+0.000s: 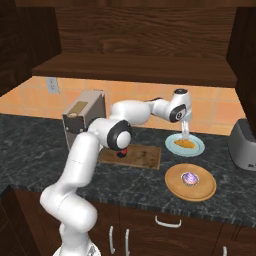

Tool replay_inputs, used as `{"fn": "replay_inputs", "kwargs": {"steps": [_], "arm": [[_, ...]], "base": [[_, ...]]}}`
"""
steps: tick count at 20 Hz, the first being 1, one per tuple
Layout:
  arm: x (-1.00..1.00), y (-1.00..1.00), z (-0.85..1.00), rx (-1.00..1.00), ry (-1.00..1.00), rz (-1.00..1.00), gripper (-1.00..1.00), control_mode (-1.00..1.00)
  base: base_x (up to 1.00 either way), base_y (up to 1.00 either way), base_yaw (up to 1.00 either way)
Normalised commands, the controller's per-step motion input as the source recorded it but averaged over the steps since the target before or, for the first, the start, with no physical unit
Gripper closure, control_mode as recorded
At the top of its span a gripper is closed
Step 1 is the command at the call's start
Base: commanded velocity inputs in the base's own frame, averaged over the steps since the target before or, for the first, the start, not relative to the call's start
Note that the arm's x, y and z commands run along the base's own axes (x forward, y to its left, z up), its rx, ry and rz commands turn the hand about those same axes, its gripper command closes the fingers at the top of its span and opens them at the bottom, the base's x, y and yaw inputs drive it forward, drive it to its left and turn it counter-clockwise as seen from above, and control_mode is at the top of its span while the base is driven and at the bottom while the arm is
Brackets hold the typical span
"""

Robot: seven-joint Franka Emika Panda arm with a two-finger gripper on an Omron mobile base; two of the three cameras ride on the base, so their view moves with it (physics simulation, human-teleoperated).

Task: From the different types of pastries on the counter, select a croissant and place it on the cutting board. Then retrieve a jar of jam from the cabinet and place it alongside the croissant on the cutting board.

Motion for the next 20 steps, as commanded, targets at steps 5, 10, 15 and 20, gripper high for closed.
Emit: {"fn": "replay_inputs", "kwargs": {"steps": [5, 10, 15, 20], "arm": [[0.0, -0.09, -0.19, 0.25, 0.13, 0.0, -1.0, -1.0], [0.0, 0.0, -0.07, 0.0, 0.01, 0.0, -1.0, -1.0], [-0.06, 0.0, -0.41, 0.0, 0.02, 0.0, -1.0, -1.0], [-0.16, 0.0, -0.38, 0.0, 0.01, 0.0, -1.0, -1.0]], "base": [[0.0, 0.0, 0.0], [0.0, 0.0, 0.0], [0.0, 0.0, 0.0], [0.0, 0.0, 0.0]]}}
